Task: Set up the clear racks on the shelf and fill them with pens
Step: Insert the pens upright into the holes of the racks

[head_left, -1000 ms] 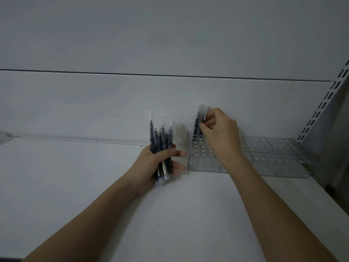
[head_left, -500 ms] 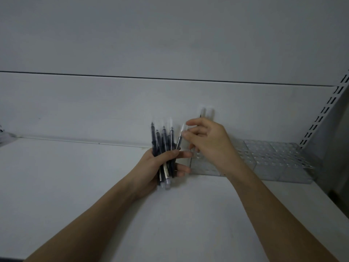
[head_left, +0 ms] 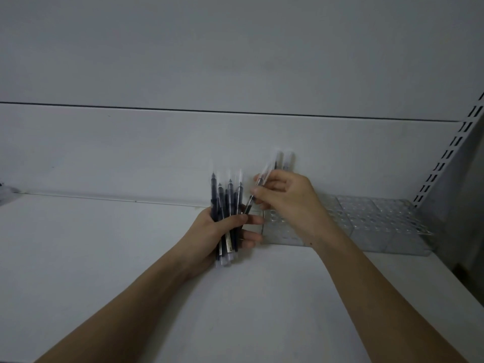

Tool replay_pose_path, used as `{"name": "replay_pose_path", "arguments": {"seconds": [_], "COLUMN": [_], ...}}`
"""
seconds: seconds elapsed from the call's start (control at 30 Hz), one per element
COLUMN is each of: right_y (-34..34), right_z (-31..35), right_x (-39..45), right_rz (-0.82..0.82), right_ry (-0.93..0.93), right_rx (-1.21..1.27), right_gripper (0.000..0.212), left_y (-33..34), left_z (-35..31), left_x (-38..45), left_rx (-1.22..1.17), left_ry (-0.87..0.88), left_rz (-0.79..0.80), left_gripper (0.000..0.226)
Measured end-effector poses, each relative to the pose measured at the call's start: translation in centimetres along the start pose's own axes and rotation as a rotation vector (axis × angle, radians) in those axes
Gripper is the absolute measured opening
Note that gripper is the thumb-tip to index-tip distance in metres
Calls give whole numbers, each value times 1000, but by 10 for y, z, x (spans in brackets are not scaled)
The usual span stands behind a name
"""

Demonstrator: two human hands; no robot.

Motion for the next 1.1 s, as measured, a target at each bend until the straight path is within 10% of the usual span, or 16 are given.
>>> {"name": "replay_pose_path", "arguments": {"seconds": [0.4,1.1], "right_y": [-53,-51], "right_z": [10,-4], "right_x": [13,17], "right_rz": [-438,-479], "right_ry": [-268,-377], "right_rx": [-33,-248], "right_gripper": [18,20], "left_y": [0,-3], "left_z": [-1,1], "left_x": [-1,4], "left_rx": [-36,57], "left_ry": [13,119], "left_rz": [-105,-158], "left_gripper": [6,21]}}
Point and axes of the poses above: each hand's wrist, its own x-axis towards the middle knuckle, its own y-axis out of the palm, z = x × y, the point moved 2 cm from there along x, towards the middle knuckle, and after that the axes turned 8 degrees about -y, right-handed, at the moved point
